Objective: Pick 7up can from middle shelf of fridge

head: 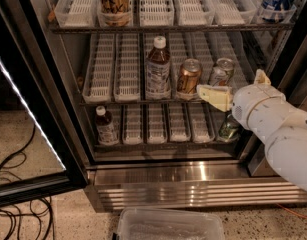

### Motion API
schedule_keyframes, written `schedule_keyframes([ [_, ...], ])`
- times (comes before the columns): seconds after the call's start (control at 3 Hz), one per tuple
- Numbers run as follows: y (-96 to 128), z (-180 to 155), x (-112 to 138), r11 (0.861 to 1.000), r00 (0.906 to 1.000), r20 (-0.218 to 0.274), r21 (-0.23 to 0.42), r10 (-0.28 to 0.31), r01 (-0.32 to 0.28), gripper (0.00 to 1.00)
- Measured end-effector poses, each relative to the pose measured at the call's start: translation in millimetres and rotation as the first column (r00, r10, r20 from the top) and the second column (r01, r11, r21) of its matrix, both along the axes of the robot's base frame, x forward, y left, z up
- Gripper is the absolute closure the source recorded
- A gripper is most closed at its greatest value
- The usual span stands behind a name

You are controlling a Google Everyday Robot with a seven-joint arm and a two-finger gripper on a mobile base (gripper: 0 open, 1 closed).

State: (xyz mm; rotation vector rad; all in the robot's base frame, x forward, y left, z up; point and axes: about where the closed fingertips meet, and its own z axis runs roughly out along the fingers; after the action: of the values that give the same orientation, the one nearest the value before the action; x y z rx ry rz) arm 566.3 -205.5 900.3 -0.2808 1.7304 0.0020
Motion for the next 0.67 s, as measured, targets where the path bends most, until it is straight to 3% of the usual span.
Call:
schedule_keyframes([
  [0.67,1.2,-13.8,13.1,0.999,0.9991,0.026,0.005,-0.032,0.032,0.14],
])
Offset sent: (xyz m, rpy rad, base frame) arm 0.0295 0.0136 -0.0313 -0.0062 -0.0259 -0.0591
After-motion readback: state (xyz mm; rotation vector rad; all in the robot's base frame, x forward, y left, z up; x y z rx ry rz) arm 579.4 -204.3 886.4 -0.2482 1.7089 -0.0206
